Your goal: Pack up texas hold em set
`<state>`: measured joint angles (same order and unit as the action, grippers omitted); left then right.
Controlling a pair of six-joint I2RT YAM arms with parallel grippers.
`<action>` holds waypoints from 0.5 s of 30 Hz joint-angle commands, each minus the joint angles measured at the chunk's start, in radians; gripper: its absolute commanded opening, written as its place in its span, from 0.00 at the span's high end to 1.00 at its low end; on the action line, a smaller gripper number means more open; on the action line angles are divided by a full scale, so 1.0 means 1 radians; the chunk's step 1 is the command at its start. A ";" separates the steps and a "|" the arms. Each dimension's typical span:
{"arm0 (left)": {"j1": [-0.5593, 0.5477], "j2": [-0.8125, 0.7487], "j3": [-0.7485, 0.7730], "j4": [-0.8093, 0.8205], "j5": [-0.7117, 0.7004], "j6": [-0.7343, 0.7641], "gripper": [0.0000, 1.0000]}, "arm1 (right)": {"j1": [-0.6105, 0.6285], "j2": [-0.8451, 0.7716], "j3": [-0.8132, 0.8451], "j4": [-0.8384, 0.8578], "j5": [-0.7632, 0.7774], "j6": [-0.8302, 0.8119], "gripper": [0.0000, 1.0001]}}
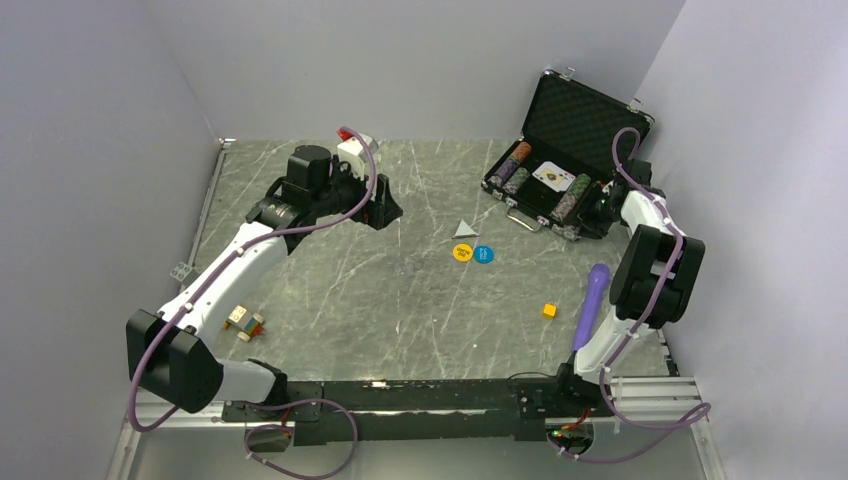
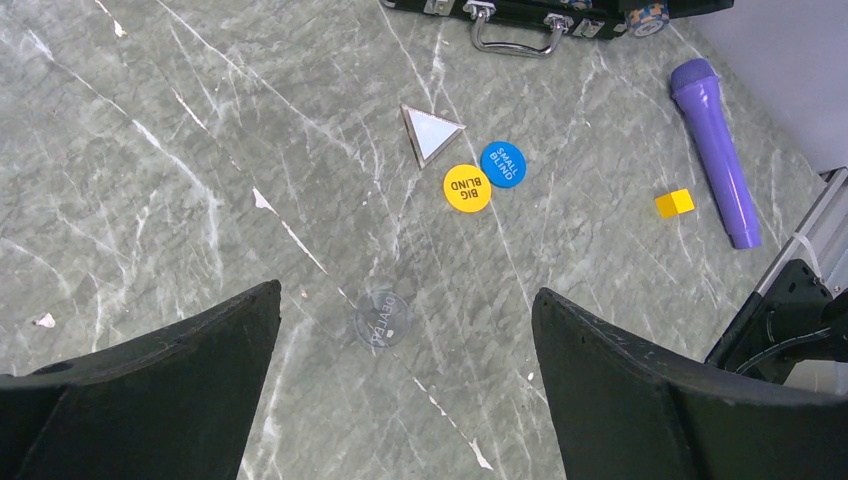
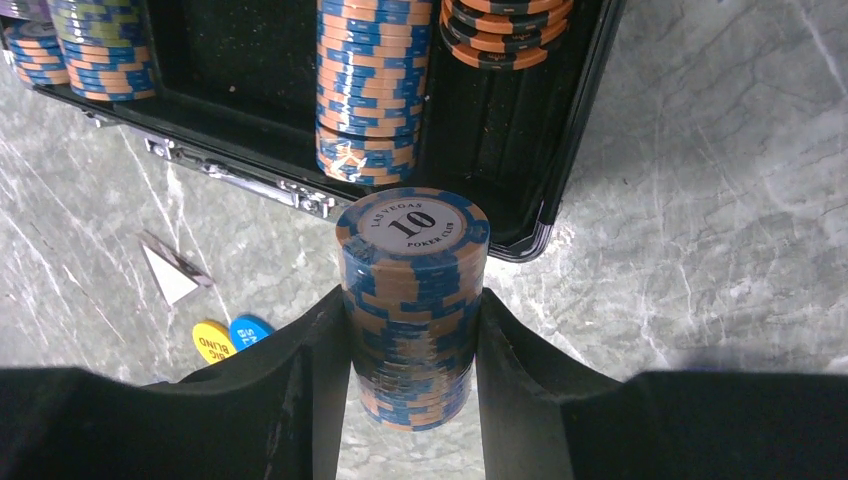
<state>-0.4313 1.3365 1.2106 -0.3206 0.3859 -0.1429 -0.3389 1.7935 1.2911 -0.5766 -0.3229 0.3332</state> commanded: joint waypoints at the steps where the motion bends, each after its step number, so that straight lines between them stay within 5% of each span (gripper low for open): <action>1: -0.001 -0.012 0.006 0.015 -0.012 0.014 0.01 | -0.007 -0.014 0.040 0.009 -0.024 0.019 1.00; 15: -0.001 -0.017 0.000 0.022 -0.025 0.015 0.01 | -0.021 0.041 0.024 0.044 -0.019 0.032 1.00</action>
<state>-0.4313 1.3369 1.2106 -0.3206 0.3737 -0.1429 -0.3454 1.8305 1.2911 -0.5770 -0.3229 0.3397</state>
